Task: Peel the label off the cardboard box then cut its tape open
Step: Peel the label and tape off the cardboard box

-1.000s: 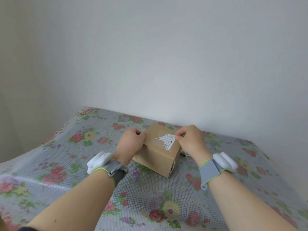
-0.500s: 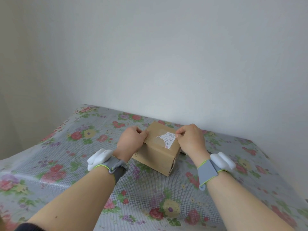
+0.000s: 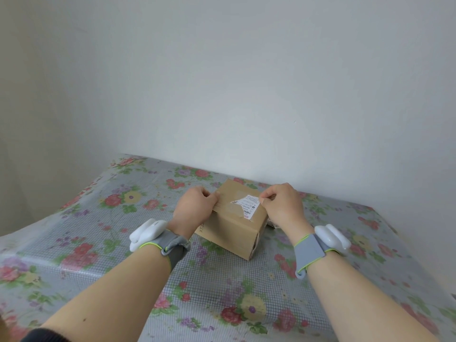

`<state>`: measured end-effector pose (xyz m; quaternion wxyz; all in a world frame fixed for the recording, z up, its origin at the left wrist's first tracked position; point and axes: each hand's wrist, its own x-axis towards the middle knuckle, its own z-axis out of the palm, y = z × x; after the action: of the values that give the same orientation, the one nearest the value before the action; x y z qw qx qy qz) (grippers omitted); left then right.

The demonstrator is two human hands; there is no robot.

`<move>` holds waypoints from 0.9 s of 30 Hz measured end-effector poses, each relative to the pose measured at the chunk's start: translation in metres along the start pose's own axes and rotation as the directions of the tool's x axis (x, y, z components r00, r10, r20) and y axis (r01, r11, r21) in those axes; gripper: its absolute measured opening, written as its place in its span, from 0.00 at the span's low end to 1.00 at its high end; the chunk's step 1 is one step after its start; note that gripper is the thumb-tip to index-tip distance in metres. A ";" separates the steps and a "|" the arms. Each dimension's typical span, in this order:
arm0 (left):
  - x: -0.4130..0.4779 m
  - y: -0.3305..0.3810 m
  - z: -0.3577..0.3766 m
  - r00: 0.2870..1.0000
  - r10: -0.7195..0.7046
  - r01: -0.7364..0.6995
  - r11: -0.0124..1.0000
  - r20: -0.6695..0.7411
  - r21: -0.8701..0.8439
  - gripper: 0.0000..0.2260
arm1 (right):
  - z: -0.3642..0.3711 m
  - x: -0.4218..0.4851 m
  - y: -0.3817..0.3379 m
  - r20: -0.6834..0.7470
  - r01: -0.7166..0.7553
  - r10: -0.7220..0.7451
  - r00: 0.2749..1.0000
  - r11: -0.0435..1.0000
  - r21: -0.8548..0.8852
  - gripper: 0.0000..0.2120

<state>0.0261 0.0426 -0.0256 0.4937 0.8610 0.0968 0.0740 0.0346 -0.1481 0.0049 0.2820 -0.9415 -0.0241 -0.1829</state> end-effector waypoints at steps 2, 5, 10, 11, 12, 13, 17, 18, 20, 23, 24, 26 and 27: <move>0.000 0.000 0.000 1.000 0.002 -0.002 1.000 0.003 0.001 0.13 | 0.002 -0.004 0.001 -0.037 -0.007 0.007 0.999 1.000 -0.004 0.06; -0.001 0.001 -0.001 1.000 0.005 -0.005 1.000 0.008 -0.003 0.13 | 0.007 -0.008 0.002 -0.070 -0.017 0.014 0.997 0.999 -0.051 0.07; -0.001 0.001 -0.001 1.000 0.007 -0.007 1.000 0.009 0.000 0.12 | 0.008 -0.009 0.000 -0.080 0.004 -0.009 0.997 0.999 -0.054 0.08; -0.001 0.001 -0.001 1.000 0.006 -0.006 1.000 0.009 0.001 0.12 | 0.008 -0.009 0.000 -0.083 0.001 -0.006 0.997 0.998 -0.056 0.08; -0.001 0.001 -0.001 1.000 0.006 -0.006 1.000 0.010 0.000 0.12 | 0.009 -0.009 -0.001 -0.085 0.000 -0.005 0.996 0.998 -0.061 0.08; -0.001 0.001 -0.001 1.000 0.008 -0.008 1.000 0.010 0.000 0.12 | 0.008 -0.009 -0.002 -0.085 0.001 -0.006 0.996 0.998 -0.065 0.08; -0.001 0.001 -0.001 1.000 0.010 -0.010 1.000 0.008 0.005 0.12 | 0.007 -0.007 -0.003 -0.062 0.002 -0.006 0.998 0.998 -0.068 0.07; -0.001 0.001 -0.001 1.000 0.010 -0.010 1.000 0.005 0.008 0.12 | 0.006 -0.007 -0.003 -0.054 0.005 -0.008 0.999 0.998 -0.067 0.07; 0.000 0.000 -0.001 1.000 0.007 -0.007 1.000 0.001 0.012 0.13 | 0.005 -0.006 -0.003 -0.042 0.004 -0.006 0.999 0.999 -0.045 0.07; -0.001 0.001 -0.001 1.000 0.010 -0.010 1.000 0.003 0.014 0.13 | -0.002 -0.003 -0.001 -0.001 -0.013 0.013 1.000 0.999 0.051 0.06; -0.001 0.001 -0.001 1.000 0.012 -0.013 1.000 0.003 0.017 0.13 | -0.005 -0.001 0.000 0.014 -0.024 0.023 1.000 0.996 0.091 0.06; 0.000 0.001 -0.001 1.000 0.016 -0.016 1.000 0.006 0.018 0.13 | -0.012 0.001 0.001 0.024 -0.038 0.035 0.999 0.988 0.151 0.06; 0.000 0.001 -0.001 1.000 0.017 -0.017 1.000 0.006 0.018 0.13 | -0.014 0.001 0.003 0.029 -0.030 0.027 0.999 0.989 0.143 0.08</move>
<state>0.0257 0.0431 -0.0243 0.4856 0.8665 0.0887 0.0746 0.0312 -0.1582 0.0146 0.3513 -0.9214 -0.0275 -0.1640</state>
